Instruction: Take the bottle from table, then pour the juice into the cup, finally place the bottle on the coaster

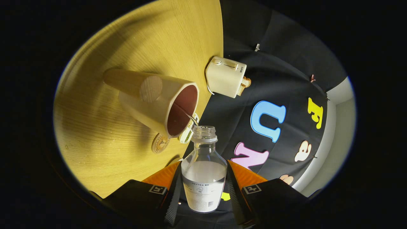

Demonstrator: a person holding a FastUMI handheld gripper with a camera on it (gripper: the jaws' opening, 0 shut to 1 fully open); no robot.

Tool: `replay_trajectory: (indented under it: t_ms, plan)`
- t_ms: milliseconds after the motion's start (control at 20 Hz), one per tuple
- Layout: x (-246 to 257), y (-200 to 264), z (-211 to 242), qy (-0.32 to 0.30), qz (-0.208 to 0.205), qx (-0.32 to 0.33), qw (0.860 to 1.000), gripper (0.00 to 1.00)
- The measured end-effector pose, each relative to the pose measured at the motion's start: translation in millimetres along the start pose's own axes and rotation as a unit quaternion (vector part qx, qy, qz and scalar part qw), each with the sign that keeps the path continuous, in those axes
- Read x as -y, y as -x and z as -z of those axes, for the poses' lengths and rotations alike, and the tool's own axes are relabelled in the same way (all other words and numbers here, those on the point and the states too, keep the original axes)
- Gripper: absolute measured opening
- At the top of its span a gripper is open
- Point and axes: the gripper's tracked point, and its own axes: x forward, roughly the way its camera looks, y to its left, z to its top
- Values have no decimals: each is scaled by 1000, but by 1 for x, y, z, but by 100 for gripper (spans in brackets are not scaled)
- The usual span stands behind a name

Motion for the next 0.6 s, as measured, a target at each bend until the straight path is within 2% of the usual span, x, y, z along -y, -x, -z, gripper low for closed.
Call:
replay_trajectory:
  t_ms: [600]
  plan:
    - [-1, -5, 2, 24, 6, 15, 1000, 71]
